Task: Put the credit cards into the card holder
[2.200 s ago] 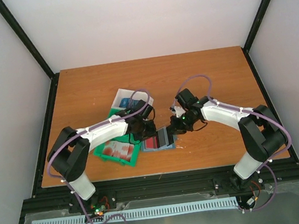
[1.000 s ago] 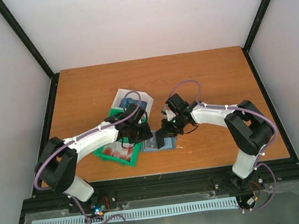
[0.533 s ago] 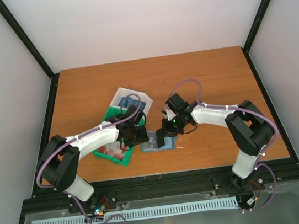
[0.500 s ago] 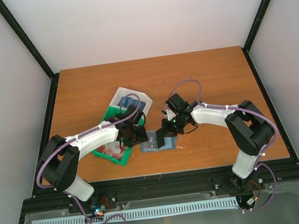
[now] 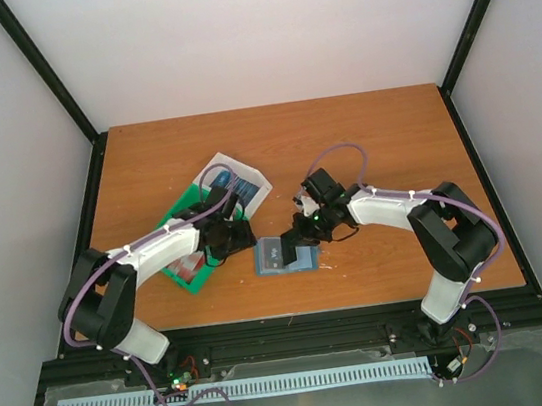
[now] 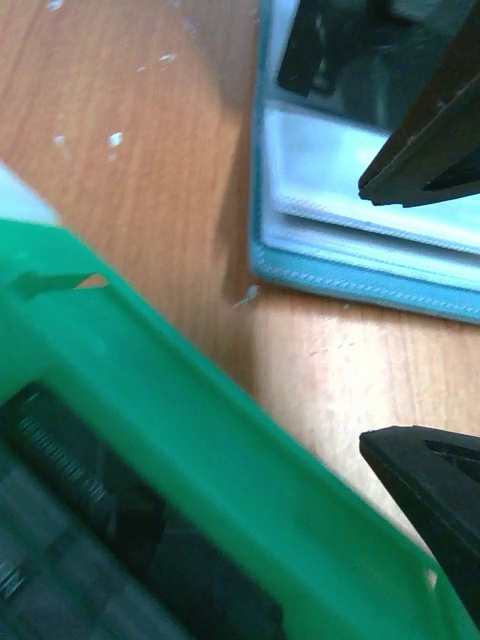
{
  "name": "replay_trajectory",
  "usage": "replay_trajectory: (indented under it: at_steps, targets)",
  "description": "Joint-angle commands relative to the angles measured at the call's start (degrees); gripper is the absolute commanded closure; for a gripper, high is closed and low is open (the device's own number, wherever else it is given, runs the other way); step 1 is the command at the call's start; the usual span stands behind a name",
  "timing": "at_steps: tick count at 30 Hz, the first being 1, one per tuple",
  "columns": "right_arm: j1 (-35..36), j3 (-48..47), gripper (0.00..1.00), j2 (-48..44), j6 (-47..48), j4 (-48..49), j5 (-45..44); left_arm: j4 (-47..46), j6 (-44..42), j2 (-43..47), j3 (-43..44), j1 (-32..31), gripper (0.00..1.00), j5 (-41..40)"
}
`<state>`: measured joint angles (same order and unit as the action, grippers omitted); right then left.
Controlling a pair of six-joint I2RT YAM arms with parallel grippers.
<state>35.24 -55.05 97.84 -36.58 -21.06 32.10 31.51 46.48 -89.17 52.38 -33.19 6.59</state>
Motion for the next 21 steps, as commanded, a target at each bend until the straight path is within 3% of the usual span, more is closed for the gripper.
replay_trajectory:
  at_steps: [1,11,21]
  targets:
    - [-1.3,2.5,0.97,-1.0,-2.6,5.7,2.9,-7.1,-1.3,2.9,-3.5,0.1,0.38,8.9]
    - [-2.4,4.6,0.97,0.4,-5.7,9.2,5.1,-9.7,1.4,-0.7,-4.8,-2.7,0.45,11.1]
    - [-2.5,6.4,0.97,2.8,-6.4,9.8,5.5,-6.5,4.5,-2.6,-6.2,-3.9,0.68,7.1]
